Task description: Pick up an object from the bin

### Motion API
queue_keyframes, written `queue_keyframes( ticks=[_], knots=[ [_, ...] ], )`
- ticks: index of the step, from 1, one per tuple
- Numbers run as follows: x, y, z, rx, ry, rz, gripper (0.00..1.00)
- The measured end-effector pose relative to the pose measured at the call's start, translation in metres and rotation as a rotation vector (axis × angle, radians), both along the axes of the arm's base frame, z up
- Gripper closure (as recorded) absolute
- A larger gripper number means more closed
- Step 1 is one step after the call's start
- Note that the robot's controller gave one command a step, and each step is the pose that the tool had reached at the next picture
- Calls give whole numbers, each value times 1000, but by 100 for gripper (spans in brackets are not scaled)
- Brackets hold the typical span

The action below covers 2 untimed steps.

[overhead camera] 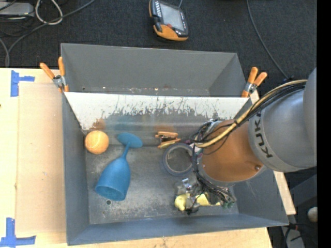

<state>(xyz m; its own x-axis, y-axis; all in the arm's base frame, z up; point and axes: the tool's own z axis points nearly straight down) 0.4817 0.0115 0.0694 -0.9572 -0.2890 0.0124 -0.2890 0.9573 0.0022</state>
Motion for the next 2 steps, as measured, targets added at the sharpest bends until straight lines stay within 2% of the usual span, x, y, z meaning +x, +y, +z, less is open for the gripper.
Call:
queue_keyframes(
  ticks=[1,2],
  knots=[
    [0,0,0,0,0,1,100],
    [-1,0,16,0,13,1,100]
  ],
)
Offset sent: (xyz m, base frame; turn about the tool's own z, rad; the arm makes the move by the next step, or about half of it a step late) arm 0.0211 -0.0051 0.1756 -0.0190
